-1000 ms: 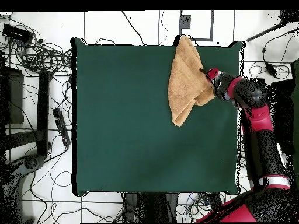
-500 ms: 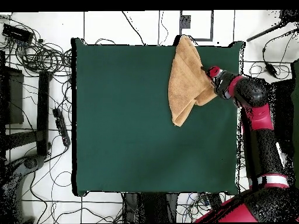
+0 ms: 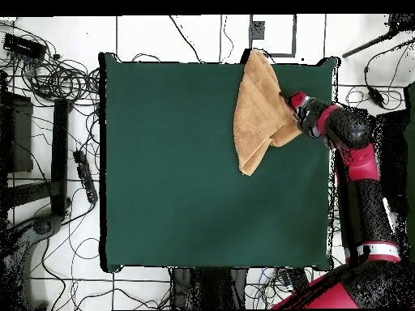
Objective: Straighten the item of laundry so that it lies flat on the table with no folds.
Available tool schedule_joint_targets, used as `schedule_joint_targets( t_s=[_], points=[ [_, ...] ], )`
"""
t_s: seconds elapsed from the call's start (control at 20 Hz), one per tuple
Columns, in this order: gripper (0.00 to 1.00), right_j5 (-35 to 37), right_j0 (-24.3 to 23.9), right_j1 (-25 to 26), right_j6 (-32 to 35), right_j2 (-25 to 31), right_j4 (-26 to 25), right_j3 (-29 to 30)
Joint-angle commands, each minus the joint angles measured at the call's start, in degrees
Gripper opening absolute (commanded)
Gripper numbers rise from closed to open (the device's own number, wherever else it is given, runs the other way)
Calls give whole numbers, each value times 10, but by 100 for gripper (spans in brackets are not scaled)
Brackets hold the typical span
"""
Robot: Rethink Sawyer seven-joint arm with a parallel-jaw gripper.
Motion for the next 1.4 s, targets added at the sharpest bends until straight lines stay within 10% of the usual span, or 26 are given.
schedule_joint_targets(
  t_s=[0.05,1.05,1.1,1.4],
  points=[
    [100,25,6,41,-124,22,-46,49],
    [100,32,7,55,-151,34,-55,32],
    [0,30,7,55,-151,35,-55,33],
    [0,30,4,57,-145,40,-63,32]
  ],
)
